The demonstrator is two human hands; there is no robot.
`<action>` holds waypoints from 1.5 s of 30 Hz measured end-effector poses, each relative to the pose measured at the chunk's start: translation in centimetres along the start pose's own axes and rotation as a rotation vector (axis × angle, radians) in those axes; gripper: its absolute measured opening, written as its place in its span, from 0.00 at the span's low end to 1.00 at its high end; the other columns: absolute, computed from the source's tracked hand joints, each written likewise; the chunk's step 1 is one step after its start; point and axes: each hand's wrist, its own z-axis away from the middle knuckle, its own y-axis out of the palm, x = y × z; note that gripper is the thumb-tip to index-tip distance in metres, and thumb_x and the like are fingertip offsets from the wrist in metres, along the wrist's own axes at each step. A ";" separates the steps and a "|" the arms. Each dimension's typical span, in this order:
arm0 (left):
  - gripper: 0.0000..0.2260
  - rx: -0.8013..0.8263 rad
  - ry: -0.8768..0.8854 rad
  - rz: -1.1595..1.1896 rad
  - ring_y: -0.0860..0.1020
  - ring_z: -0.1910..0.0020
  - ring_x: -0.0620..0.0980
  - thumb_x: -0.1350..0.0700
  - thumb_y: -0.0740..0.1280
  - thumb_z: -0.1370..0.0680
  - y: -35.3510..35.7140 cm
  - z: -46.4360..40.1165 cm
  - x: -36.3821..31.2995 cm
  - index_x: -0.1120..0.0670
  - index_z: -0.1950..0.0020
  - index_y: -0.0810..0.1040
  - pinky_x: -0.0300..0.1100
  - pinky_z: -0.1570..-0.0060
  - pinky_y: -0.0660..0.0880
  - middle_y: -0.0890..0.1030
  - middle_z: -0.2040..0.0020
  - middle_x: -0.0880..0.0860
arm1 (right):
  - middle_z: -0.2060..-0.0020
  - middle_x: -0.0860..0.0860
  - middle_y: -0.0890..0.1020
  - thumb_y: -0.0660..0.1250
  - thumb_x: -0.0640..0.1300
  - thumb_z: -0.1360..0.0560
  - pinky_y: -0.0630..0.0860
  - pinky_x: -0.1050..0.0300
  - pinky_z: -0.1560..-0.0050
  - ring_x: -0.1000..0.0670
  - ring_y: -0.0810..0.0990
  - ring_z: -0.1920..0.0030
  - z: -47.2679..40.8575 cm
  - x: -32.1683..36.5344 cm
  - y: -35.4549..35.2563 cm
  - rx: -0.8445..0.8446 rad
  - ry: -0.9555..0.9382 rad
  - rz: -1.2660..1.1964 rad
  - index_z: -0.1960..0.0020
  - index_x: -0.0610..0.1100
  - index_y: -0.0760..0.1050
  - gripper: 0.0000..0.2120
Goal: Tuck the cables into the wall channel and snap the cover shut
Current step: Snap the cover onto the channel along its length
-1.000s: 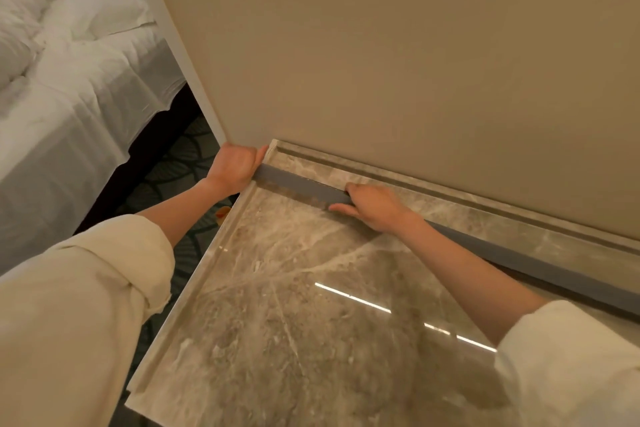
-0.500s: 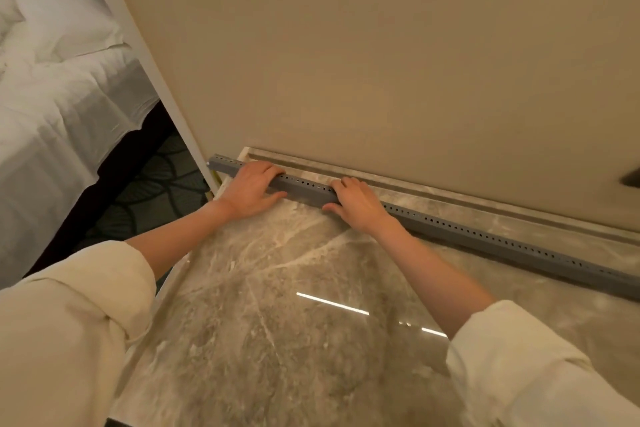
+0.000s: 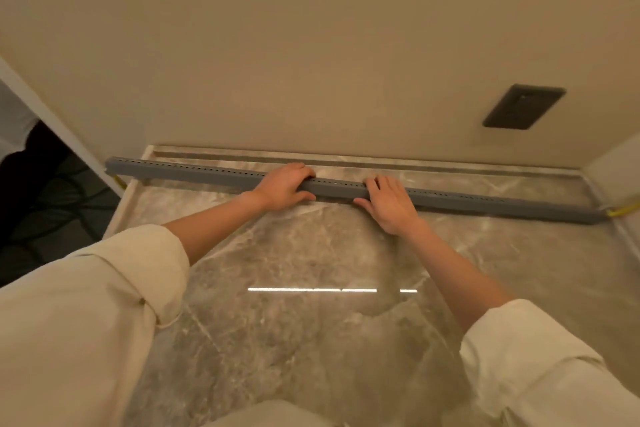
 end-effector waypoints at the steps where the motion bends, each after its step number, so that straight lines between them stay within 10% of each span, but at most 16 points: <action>1: 0.18 0.018 0.005 0.005 0.76 0.49 0.53 0.46 0.69 0.27 0.6 -0.9 -1.0 0.55 0.43 0.74 0.48 0.49 0.75 0.79 0.47 0.54 | 0.45 0.41 0.75 0.56 0.58 0.22 0.68 0.48 0.41 0.41 0.72 0.44 0.9 -1.3 -0.1 -0.002 0.037 -0.002 0.37 0.41 0.67 0.23; 19: 0.17 0.134 0.130 -0.216 0.78 0.55 0.57 0.42 0.63 0.24 5.0 -7.3 -10.1 0.56 0.49 0.70 0.46 0.60 0.70 0.80 0.51 0.57 | 0.46 0.43 0.76 0.61 0.57 0.24 0.69 0.50 0.42 0.43 0.72 0.44 4.2 -9.0 -0.5 0.013 0.123 0.002 0.42 0.42 0.70 0.20; 25: 0.20 0.092 0.102 -0.159 0.76 0.58 0.52 0.39 0.67 0.28 5.1 -6.8 -9.9 0.55 0.50 0.71 0.45 0.60 0.72 0.80 0.55 0.55 | 0.57 0.47 0.79 0.72 0.65 0.36 0.72 0.53 0.57 0.47 0.76 0.57 3.6 -12.4 -2.8 0.231 0.241 -0.304 0.54 0.44 0.73 0.26; 45: 0.15 0.206 -0.031 -0.148 0.75 0.63 0.52 0.40 0.68 0.30 4.6 -13.0 -15.8 0.50 0.61 0.70 0.43 0.67 0.66 0.77 0.64 0.50 | 0.51 0.49 0.81 0.73 0.51 0.31 0.64 0.50 0.44 0.45 0.74 0.46 3.1 -15.1 -4.0 0.026 0.118 -0.342 0.48 0.49 0.78 0.14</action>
